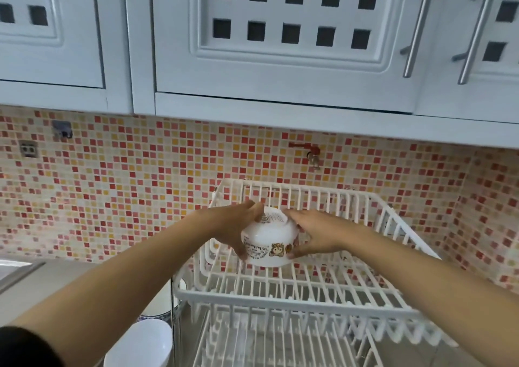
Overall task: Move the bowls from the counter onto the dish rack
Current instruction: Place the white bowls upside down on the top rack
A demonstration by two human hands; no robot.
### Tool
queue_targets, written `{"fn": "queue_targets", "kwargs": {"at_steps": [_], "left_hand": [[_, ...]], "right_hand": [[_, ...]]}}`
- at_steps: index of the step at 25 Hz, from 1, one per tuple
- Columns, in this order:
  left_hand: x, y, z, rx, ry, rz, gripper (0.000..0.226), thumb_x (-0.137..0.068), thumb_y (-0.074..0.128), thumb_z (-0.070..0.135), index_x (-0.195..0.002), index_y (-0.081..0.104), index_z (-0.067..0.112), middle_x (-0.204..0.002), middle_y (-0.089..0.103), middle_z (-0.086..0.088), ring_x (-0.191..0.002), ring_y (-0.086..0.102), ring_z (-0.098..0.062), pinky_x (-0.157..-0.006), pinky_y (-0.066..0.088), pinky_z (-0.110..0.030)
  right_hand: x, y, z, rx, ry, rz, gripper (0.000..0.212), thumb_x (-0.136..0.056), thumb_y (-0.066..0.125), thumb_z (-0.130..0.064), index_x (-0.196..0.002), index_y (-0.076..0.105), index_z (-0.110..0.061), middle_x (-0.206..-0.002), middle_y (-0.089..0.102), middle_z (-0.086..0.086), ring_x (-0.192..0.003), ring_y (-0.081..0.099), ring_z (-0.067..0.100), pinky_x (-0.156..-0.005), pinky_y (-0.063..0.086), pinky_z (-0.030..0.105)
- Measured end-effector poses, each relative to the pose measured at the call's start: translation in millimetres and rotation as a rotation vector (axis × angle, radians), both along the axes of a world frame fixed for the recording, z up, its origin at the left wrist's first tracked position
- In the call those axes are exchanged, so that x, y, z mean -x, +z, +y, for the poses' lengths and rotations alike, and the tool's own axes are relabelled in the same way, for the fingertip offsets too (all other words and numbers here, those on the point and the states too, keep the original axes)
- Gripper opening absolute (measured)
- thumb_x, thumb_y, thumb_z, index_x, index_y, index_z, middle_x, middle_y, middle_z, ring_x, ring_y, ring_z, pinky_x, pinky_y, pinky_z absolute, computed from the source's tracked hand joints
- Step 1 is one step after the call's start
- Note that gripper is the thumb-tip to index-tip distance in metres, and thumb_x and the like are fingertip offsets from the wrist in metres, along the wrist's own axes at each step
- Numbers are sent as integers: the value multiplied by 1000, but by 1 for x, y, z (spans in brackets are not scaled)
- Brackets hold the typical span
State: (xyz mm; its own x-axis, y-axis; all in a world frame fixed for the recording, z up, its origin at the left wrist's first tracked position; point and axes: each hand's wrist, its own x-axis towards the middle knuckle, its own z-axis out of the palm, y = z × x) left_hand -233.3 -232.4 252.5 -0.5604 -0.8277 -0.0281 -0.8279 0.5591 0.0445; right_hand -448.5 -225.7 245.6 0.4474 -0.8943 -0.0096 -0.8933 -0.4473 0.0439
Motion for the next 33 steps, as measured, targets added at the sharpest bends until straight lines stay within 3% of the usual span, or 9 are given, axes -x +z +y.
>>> {"fn": "queue_targets", "kwargs": {"at_steps": [3, 6, 10, 12, 16, 20, 26, 29, 33], "left_hand": [[3, 1, 1, -10, 18, -18, 83, -64, 86, 23, -127, 33, 14, -130, 45, -5, -107, 49, -22, -88, 46, -33], [1, 5, 7, -53, 19, -4, 87, -67, 84, 19, -133, 27, 16, -137, 42, -6, -101, 45, -18, -82, 44, -30], [-20, 24, 22, -18, 12, 112, 92, -79, 74, 17, -148, 13, 18, -157, 22, -5, -132, 42, -26, -109, 37, -38], [-43, 35, 31, 92, 27, 136, 81, -87, 64, 21, -150, 14, 16, -159, 18, -6, -142, 30, -25, -116, 27, -39], [-115, 44, 56, 203, 152, 161, 65, -97, 47, 32, -151, 15, 14, -159, 20, -7, -142, 32, -27, -115, 28, -37], [-193, 28, 88, 198, 290, 133, 66, -98, 42, 38, -152, 11, 14, -161, 14, -6, -146, 23, -26, -118, 23, -38], [-303, -51, 136, 53, 497, 92, 68, -97, 41, 39, -151, 13, 8, -159, 19, -11, -146, 22, -28, -119, 22, -41], [-339, -112, 149, -33, 576, 63, 70, -96, 43, 41, -150, 16, 5, -159, 21, -11, -146, 22, -26, -119, 20, -39], [-370, -197, 154, -255, 696, 93, 69, -98, 42, 36, -150, 14, 0, -159, 19, -15, -147, 21, -26, -119, 18, -34]], "right_hand": [[-2, 1, 3, 12, -27, 3, 101, -69, 67, -63, -147, 16, -24, -143, 42, 4, -122, 49, 23, -96, 47, 37], [-5, 6, 8, -1, -20, 5, 107, -67, 69, -63, -148, 12, -23, -154, 27, 2, -136, 35, 23, -109, 37, 39], [-21, 26, 22, 6, 1, -43, 113, -70, 66, -64, -150, 1, -21, -160, -1, -4, -147, 6, 16, -118, 10, 35], [-45, 36, 32, 37, 22, -84, 106, -74, 58, -68, -151, 0, -23, -160, -3, -4, -147, 5, 16, -117, 10, 34], [-119, 47, 48, 139, 78, -123, 94, -80, 38, -72, -151, 3, -21, -160, 0, -1, -147, 7, 17, -117, 10, 33], [-209, 39, 67, 157, 139, -212, 86, -86, 39, -66, -151, 6, -20, -160, 4, -1, -147, 10, 18, -117, 15, 37], [-326, -45, 108, 17, 197, -388, 76, -91, 46, -49, -150, 11, -15, -159, 11, 2, -146, 14, 21, -116, 19, 40], [-357, -114, 116, -146, 129, -410, 75, -91, 48, -46, -149, 16, -10, -158, 17, 7, -145, 17, 23, -115, 20, 38], [-388, -201, 119, -356, -17, -447, 67, -91, 47, -45, -141, 29, -3, -147, 34, 15, -134, 36, 32, -106, 35, 41]]}}
